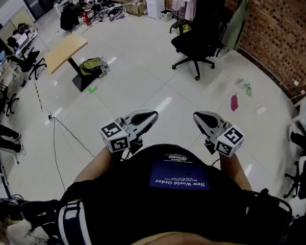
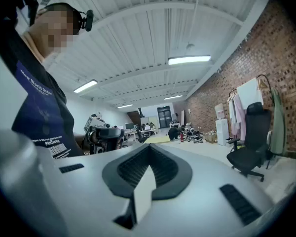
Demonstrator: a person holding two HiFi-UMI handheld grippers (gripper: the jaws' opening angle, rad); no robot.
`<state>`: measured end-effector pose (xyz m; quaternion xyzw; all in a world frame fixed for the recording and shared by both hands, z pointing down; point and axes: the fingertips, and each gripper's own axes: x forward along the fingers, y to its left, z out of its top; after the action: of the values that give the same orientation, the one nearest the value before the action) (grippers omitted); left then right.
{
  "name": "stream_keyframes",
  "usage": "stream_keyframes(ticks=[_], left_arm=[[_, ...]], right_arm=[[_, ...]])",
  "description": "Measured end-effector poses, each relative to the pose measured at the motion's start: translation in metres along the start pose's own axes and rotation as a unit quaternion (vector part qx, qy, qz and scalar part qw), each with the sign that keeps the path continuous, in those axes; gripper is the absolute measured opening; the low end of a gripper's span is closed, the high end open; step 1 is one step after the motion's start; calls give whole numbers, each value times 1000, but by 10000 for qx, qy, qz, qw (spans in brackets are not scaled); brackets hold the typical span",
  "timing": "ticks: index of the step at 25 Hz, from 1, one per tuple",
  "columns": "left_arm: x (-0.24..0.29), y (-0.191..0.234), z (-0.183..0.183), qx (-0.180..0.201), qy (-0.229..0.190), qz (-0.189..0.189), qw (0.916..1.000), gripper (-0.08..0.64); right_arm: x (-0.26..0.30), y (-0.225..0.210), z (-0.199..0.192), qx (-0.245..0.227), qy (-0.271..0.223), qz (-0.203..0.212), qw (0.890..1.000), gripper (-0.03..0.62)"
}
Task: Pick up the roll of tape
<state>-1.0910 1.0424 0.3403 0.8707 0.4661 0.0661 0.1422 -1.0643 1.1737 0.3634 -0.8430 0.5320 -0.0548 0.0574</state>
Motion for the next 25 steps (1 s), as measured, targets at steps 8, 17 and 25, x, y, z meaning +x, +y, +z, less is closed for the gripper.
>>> stream_keyframes(ticks=[8, 17, 25], left_arm=[[39, -18, -24, -106, 136, -93, 9998, 6], [46, 33, -14, -238, 85, -223, 9994, 6], [16, 147, 41, -106, -87, -494, 9987, 7]], right_arm=[[-34, -23, -13, 101, 13, -4, 9999, -14], [8, -51, -10, 174, 85, -50, 9998, -14], [126, -81, 27, -19, 14, -206, 9998, -14]])
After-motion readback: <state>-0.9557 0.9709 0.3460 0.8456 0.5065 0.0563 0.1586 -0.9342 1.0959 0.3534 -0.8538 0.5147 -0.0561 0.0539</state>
